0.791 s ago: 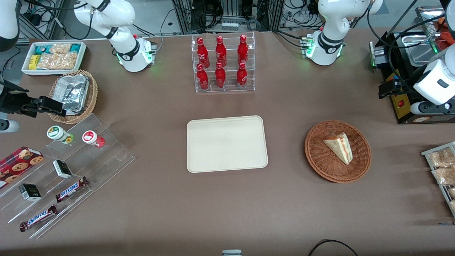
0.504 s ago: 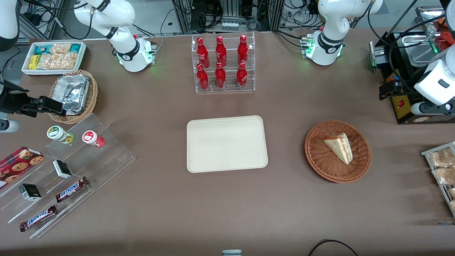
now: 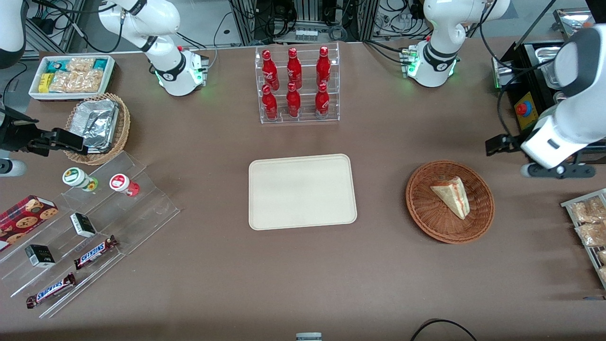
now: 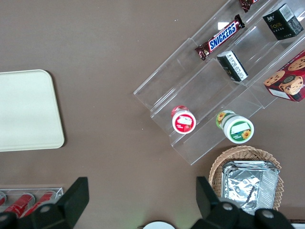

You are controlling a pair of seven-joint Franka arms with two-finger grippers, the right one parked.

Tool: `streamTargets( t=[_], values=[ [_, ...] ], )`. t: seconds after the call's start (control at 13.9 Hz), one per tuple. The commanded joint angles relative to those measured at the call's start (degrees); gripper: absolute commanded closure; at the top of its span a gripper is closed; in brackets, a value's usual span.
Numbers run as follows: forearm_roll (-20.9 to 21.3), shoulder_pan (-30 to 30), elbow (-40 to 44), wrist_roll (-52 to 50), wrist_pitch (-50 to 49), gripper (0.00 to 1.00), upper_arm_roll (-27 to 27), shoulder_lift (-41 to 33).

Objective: Place sandwich from basket to tray
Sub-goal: 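Move the left gripper from rest toward the wicker basket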

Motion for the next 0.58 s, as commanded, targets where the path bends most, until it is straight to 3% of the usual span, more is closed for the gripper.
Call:
streamTargets(
  t=[0.0, 0.5],
  values=[
    [-0.7, -0.7, -7.2, 0.3, 8.0, 0.0, 0.8, -1.1],
    [-3.1, -0.8, -16.6, -1.8, 23.6, 0.0, 0.8, 3.4]
  ],
)
